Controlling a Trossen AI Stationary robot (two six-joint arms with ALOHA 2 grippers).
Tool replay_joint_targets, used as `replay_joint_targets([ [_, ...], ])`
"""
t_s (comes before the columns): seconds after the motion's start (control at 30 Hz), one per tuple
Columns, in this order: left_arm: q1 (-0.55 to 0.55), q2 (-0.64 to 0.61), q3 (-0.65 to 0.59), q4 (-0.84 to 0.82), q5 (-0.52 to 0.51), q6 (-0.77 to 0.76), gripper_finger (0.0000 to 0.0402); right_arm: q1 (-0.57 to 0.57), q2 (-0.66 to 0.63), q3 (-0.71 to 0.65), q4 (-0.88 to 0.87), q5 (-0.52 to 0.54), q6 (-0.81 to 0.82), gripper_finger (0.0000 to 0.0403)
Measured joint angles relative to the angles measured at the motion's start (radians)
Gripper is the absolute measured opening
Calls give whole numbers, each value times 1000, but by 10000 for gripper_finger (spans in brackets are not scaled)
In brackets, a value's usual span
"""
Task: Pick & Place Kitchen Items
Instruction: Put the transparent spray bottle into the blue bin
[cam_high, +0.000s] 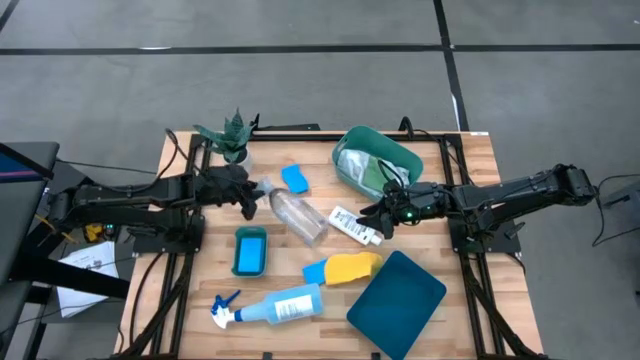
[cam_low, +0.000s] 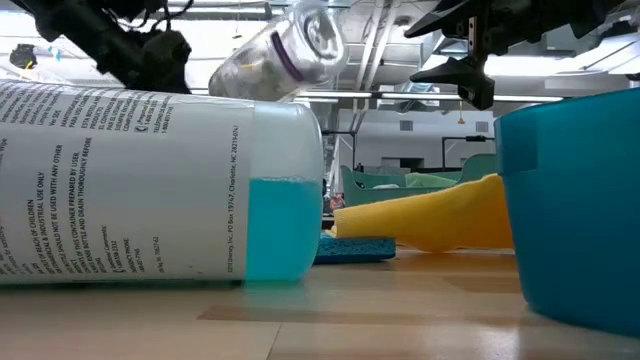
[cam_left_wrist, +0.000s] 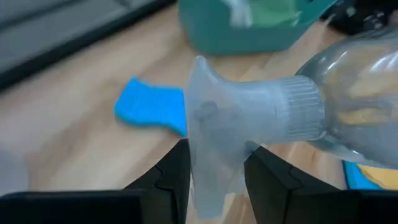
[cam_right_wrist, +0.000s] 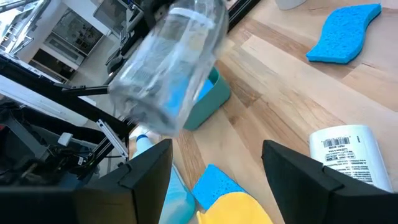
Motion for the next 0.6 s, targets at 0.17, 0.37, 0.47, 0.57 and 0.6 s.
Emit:
replay_joint_targets([
  [0.17, -49, 0, 0, 133, -66, 232, 113, 0, 0, 0, 0, 23, 7, 240],
  [0.37, -86, 1, 24, 237, -170, 465, 120, 0, 0, 0, 0, 23, 22, 240],
  [0.47, -93, 15, 79, 241, -189, 632, 122, 0, 0, 0, 0, 23, 34, 240],
  [0.57, -93, 41, 151, 240, -191, 790, 117, 0, 0, 0, 0, 23, 41, 240],
  [0.6, -93, 50, 175, 239, -196, 835, 116, 0, 0, 0, 0, 24, 46, 240],
])
